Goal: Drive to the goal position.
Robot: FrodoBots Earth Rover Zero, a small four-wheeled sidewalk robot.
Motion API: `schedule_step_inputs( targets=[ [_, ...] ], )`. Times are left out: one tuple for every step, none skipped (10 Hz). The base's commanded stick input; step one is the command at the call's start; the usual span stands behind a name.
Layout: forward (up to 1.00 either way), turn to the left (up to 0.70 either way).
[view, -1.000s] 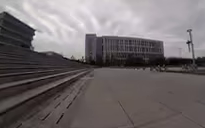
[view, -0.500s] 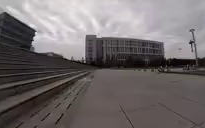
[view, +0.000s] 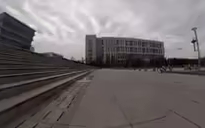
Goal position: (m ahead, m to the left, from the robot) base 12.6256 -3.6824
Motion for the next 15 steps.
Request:
schedule_step_inputs(
  targets=[
    [0.7, 0.0],
    [0.7, 0.0],
    [0.7, 0.0],
    [0.7, 0.0],
    [0.7, 0.0],
    [0.7, 0.0],
    [0.7, 0.0],
    [0.7, 0.0],
    [0.7, 0.0],
    [0.7, 0.0],
    [0.7, 0.0],
    [0.7, 0.0],
    [0.7, 0.0],
    [0.7, 0.0],
    [0.7, 0.0]
  ],
)
